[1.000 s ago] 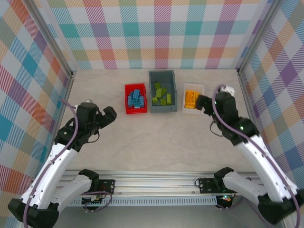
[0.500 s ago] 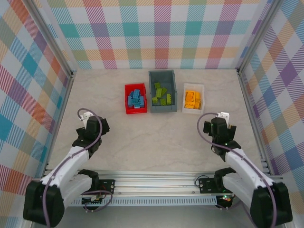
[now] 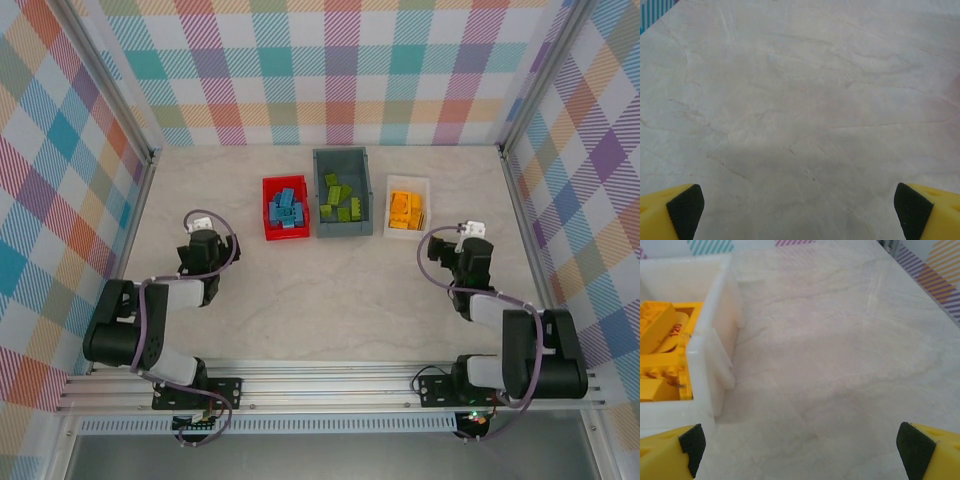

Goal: Sort the legos into containers by color

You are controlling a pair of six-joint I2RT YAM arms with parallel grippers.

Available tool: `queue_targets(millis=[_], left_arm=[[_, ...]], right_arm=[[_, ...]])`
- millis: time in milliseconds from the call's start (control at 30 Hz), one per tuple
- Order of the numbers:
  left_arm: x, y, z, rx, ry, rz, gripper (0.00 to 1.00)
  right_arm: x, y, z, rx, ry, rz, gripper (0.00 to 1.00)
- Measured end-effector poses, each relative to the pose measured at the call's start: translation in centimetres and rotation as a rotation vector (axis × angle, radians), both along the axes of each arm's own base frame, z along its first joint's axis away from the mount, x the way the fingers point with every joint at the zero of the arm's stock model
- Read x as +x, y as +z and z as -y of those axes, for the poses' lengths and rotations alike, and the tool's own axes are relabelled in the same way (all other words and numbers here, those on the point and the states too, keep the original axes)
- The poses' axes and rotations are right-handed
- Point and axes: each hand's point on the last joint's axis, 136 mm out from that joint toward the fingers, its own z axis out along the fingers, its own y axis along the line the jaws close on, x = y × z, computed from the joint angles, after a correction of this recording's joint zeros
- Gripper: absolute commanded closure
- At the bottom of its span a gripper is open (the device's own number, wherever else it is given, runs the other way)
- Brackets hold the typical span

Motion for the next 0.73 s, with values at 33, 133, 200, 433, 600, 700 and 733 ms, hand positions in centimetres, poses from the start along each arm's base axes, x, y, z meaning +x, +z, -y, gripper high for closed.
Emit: queue_targets(millis=[33,133,200,433,600,700,733], left_arm=[[0.2,0.0,0.1,0.001,-0.012,0.014,0.00],[0.0,0.0,0.4,-0.004,-0.031,0.076,0.00],[-0.7,-0.7,0.7,-0.004,-0.057,0.074,0.00],[0.5,0.2,0.9,-0.023,-0.083,0.103,0.00],[0.5,0.2,0.9,-0.024,-0.085,0.103,0.00],[0.5,0.2,0.9,-0.024,-0.085,0.103,0.00],[0.5,0.2,0.9,-0.024,-0.085,0.103,0.00]], right_arm=[[0.4,-0.1,-0.4,0.008,0.018,0.011,0.00],[1.3,-1.6,-1.4,0.027,0.074,0.018,0.00],[1.2,-2.8,-2.0,0.033,0.110,-0.017,0.00],[3.2,-0.8,-2.0,0.031,0.109,0.028,0.00],[3.3,-0.8,-2.0,0.029,0.106,0.028,0.00],[3.3,-0.8,-1.9,0.028,0.104,0.028,0.00],[3.3,-0.8,-1.9,0.028,0.103,0.028,0.00]])
